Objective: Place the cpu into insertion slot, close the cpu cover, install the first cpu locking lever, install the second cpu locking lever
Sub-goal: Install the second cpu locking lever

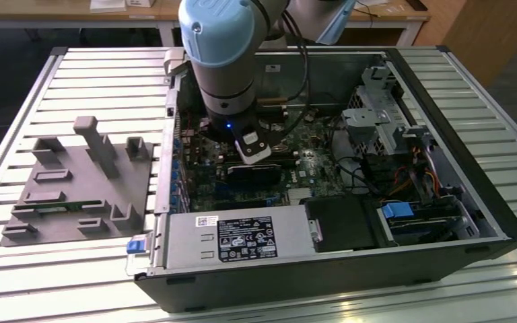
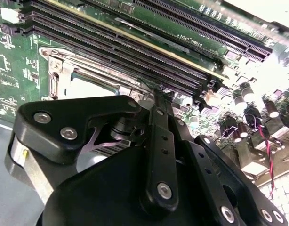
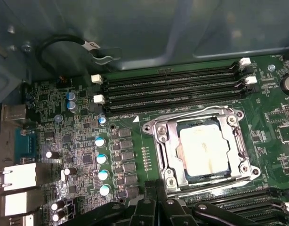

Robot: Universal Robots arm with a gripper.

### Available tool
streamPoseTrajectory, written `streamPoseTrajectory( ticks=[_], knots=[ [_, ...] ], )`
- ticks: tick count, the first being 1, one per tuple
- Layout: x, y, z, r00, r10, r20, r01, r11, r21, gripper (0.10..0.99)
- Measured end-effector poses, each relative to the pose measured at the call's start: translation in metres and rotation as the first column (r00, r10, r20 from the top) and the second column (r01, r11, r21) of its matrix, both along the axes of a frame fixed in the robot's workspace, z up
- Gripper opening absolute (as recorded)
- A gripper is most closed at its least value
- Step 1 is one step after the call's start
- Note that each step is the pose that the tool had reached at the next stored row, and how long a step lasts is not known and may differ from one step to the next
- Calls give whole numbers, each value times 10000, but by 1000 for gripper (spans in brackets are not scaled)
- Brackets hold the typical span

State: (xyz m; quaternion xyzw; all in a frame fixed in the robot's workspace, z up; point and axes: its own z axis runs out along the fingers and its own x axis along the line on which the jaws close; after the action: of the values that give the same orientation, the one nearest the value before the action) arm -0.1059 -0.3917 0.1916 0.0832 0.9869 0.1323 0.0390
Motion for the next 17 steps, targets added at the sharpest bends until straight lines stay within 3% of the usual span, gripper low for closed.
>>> streamPoseTrajectory(
  ticks=[17],
  knots=[
    [0, 8, -24, 10000, 0, 0, 0, 10000, -1, 106]
  ],
)
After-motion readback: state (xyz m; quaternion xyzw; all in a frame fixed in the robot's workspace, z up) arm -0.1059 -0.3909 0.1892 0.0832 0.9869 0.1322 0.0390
